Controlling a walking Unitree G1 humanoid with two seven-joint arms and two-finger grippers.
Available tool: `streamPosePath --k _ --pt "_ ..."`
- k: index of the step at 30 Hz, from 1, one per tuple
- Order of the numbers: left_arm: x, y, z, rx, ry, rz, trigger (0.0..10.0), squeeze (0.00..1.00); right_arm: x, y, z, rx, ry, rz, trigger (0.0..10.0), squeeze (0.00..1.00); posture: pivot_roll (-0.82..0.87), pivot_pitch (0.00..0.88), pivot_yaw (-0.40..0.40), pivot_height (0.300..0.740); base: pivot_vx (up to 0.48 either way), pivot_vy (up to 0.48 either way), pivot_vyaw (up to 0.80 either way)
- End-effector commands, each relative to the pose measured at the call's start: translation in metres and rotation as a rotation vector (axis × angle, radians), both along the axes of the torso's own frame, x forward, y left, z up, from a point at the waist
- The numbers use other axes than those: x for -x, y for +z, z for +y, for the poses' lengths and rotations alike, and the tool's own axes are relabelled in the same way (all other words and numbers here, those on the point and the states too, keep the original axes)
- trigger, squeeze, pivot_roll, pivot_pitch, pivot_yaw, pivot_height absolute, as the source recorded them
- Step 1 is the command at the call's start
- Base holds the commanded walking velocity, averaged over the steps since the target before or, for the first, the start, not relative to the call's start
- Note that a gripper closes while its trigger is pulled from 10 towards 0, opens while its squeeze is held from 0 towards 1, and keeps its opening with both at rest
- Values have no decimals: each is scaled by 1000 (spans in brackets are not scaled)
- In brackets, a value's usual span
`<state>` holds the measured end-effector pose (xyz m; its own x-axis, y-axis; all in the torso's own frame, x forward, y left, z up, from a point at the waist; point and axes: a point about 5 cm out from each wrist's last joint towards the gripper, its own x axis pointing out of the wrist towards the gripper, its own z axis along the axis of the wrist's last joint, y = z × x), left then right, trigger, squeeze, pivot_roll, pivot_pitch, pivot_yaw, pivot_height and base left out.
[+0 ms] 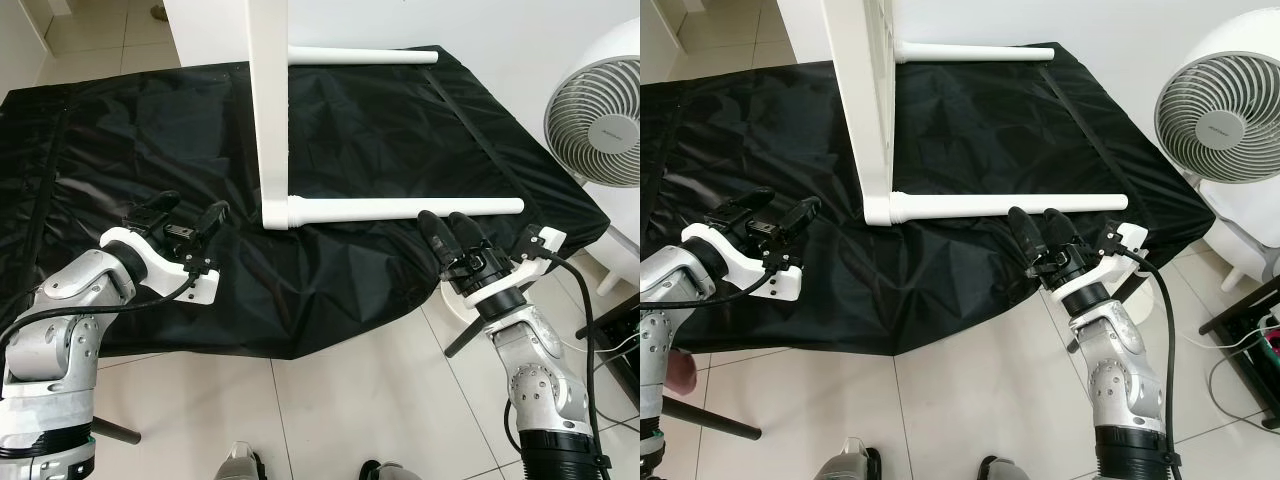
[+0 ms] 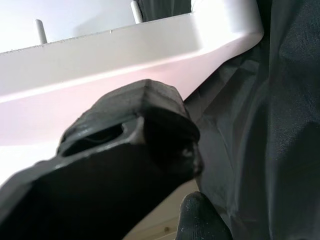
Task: Building children table
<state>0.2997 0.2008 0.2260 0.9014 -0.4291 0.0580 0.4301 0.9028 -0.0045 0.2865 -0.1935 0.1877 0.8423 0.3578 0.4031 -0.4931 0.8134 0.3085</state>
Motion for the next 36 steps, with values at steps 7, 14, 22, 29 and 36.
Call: streamPosePath --k 7,14,22,29,36 --pt "2 -2 2 -16 5 10 10000 0 1 -2 -3 6 -11 6 10000 0 125 131 8 740 0 0 0" --pt "2 -2 2 -11 10 9 10000 0 1 -2 -5 8 -18 5 10000 0 121 133 6 740 0 0 0" --pt "3 -3 1 -8 10 12 10000 0 2 -2 -6 10 -18 7 10000 0 118 132 3 740 0 0 0" --pt "3 -7 -1 -3 8 17 10000 0 2 -2 -7 13 -18 6 10000 0 114 128 0 740 0 0 0" --pt "4 -8 -2 -1 5 18 10000 0 2 -1 -7 14 -17 6 10000 0 114 126 -1 740 0 0 0"
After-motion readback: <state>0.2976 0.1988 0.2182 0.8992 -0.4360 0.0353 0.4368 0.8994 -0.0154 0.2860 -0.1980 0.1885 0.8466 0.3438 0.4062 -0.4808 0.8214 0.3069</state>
